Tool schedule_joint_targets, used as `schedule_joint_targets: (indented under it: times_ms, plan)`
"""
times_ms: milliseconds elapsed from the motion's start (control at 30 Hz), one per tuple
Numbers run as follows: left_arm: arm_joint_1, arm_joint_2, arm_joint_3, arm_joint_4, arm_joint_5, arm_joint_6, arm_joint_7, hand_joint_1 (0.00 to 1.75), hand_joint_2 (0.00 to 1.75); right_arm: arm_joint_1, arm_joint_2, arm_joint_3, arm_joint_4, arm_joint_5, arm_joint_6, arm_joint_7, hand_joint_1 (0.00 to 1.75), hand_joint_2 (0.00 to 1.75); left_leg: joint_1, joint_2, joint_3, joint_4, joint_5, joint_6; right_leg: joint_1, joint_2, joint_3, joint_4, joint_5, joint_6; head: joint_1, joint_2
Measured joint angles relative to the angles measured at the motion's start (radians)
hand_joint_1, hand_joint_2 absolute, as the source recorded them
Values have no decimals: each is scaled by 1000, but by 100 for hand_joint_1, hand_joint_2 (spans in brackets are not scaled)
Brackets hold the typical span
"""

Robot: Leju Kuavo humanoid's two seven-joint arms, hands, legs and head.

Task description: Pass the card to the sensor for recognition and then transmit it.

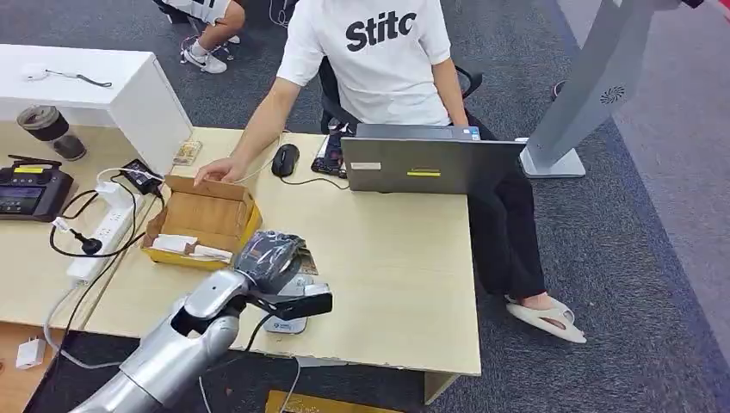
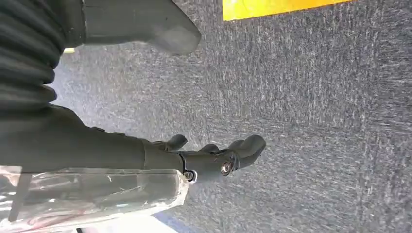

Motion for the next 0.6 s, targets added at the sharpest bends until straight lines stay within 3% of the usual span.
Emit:
schedule_joint_targets:
  times_ms: [600]
  plan:
    - [70,24,-48,-32,25,-18,-13,175,175,0,0,0,0,3,0,10,0,175,0,0,0,0,0,0,0,0,0,0,0,0,0,0]
